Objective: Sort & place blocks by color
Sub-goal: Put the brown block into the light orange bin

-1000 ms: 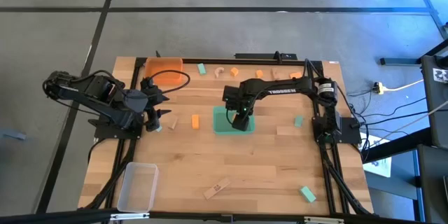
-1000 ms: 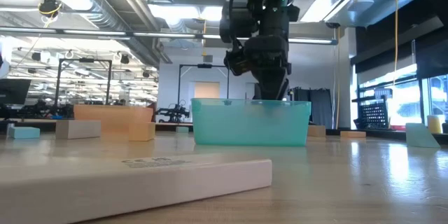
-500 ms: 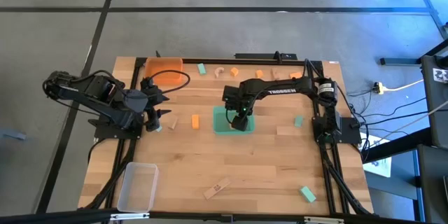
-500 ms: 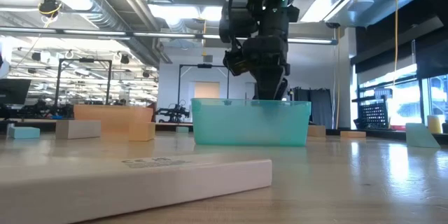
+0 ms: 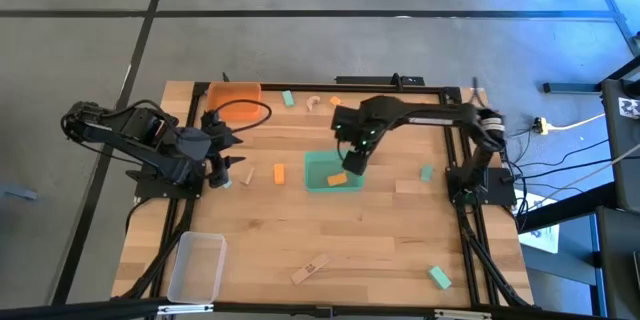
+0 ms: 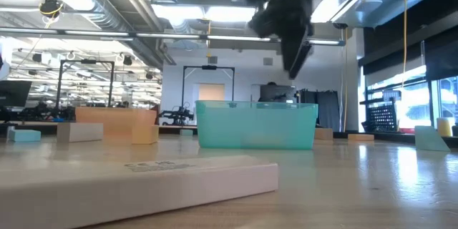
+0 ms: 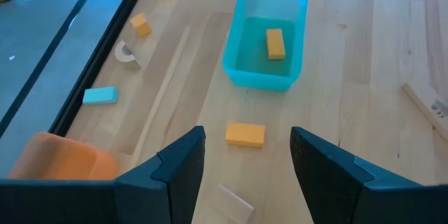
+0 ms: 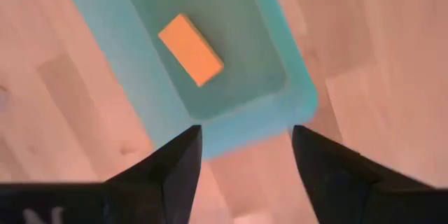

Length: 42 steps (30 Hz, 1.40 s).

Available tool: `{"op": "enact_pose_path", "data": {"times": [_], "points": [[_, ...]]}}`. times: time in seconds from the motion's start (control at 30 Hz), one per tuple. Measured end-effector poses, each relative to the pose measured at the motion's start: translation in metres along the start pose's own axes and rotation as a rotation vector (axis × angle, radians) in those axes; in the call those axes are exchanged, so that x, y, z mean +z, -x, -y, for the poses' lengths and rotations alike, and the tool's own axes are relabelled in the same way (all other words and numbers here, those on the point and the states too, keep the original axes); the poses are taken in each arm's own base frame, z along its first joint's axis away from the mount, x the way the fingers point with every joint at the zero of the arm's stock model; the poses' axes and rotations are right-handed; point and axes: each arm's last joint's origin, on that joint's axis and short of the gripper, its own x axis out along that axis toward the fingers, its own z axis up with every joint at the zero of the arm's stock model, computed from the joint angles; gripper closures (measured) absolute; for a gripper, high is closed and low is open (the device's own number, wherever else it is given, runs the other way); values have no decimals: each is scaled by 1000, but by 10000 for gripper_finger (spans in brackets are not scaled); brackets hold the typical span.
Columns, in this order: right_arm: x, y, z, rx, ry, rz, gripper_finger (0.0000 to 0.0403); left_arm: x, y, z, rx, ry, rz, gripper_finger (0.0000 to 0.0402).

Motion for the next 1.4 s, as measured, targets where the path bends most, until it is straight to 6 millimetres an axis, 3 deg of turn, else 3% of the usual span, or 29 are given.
{"op": "enact_pose_path", "data": {"times": [0.2,0.4,0.57,0.73,0.87,1.07,1.4], "points": [[-22,32,11,-69,-164,1,181,2,0,1,-2,-14,22,200],[-26,35,23,-263,-269,19,181,3,0,-1,54,-59,41,200],[-21,40,60,-322,-477,39,181,3,0,-3,112,-58,60,200],[-17,41,114,-346,-658,25,181,4,-1,-5,128,-47,58,200],[-13,33,154,-357,-724,6,181,6,-6,-7,159,-32,42,200],[-1,2,199,-278,-713,-43,181,7,-8,-10,149,-12,32,200],[2,-41,239,-275,-725,-163,181,8,-10,-12,164,0,24,200]]}}
